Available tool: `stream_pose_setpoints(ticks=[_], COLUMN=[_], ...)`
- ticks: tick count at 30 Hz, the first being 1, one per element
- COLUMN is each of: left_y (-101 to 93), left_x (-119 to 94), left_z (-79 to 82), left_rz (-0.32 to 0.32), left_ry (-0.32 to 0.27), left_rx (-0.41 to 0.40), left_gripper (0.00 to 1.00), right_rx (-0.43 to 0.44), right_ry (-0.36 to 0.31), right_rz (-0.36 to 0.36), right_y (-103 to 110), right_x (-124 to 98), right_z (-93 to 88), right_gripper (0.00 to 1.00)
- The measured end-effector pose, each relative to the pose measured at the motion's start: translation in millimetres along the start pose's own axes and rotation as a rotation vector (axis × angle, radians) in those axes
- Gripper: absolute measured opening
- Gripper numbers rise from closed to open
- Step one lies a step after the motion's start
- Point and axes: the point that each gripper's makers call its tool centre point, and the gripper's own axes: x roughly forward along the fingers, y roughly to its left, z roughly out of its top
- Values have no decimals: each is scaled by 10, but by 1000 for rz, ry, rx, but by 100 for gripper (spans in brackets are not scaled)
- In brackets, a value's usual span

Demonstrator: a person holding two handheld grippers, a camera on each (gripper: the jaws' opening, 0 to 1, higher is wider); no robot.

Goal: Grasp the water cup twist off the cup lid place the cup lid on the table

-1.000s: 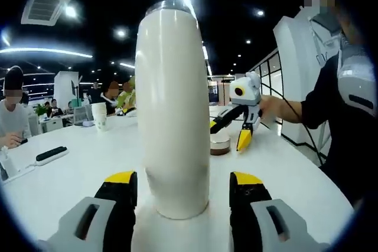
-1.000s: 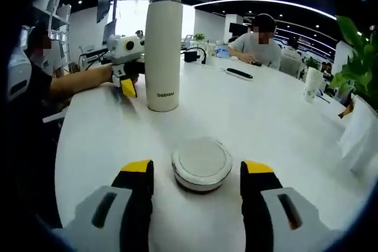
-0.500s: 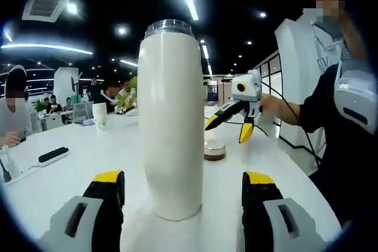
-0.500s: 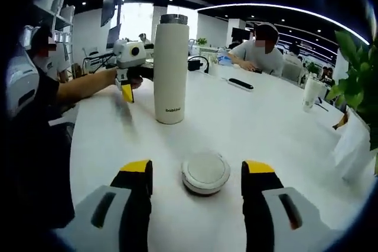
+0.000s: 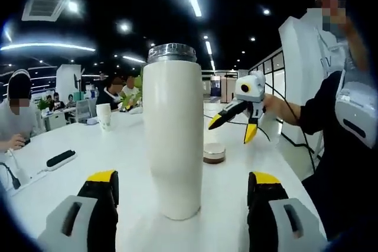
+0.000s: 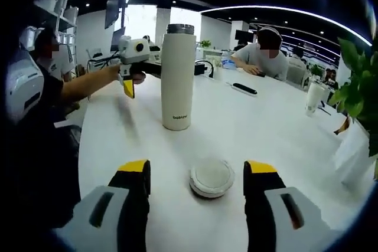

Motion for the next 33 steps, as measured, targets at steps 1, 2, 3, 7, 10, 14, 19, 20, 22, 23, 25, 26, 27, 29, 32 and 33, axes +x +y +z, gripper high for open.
stream_pose_setpoints(ticks=[1, 2, 3, 7, 10, 14, 19, 20, 22, 23, 25, 26, 27, 29, 32, 33], left_y=[-7, -13, -22, -26, -13, -26, -68, -78, -87, -88, -88, -87, -83, -87, -106, -108], left_x=[-10, -19, -29, -78, -133, -186, -223, -232, -257, -268, -286, -299, -309, -321, -328, -331], left_z=[-9, -13, -23, -31, -31, 4, 29, 34, 39, 47, 63, 72, 79, 93, 89, 81], left_rz=[-1, -2, -4, 2, 11, 17, 18, 17, 17, 18, 19, 22, 24, 26, 24, 24], left_ry=[16, 27, 42, 74, 98, 110, 130, 135, 150, 153, 157, 161, 161, 159, 159, 161], left_rx=[9, 13, 19, 35, 41, 49, 64, 68, 80, 84, 87, 92, 97, 100, 102, 103], left_gripper=[89, 89, 89, 89, 89, 89, 89, 89, 89, 89, 89, 89, 89, 89, 88, 88], right_rx=[-2, -6, -11, -21, -31, -46, -51, -49, -47, -48, -48, -48, -52, -54, -56, -57], right_ry=[2, 4, 4, 7, 9, 22, 22, 24, 34, 36, 38, 41, 40, 42, 50, 53], right_rz=[2, 4, 6, 12, 11, 5, -4, -8, -13, -14, -14, -15, -16, -16, -14, -13], right_y=[7, 16, 23, 59, 64, 60, 37, 25, 12, 11, 12, 19, 24, 38, 52, 56], right_x=[-4, -11, -19, -66, -99, -156, -222, -229, -247, -260, -276, -289, -297, -299, -292, -289], right_z=[7, 17, 30, 91, 119, 134, 146, 142, 127, 123, 123, 123, 123, 119, 98, 91], right_gripper=[66, 66, 67, 67, 67, 70, 72, 73, 73, 73, 73, 73, 73, 73, 73, 73])
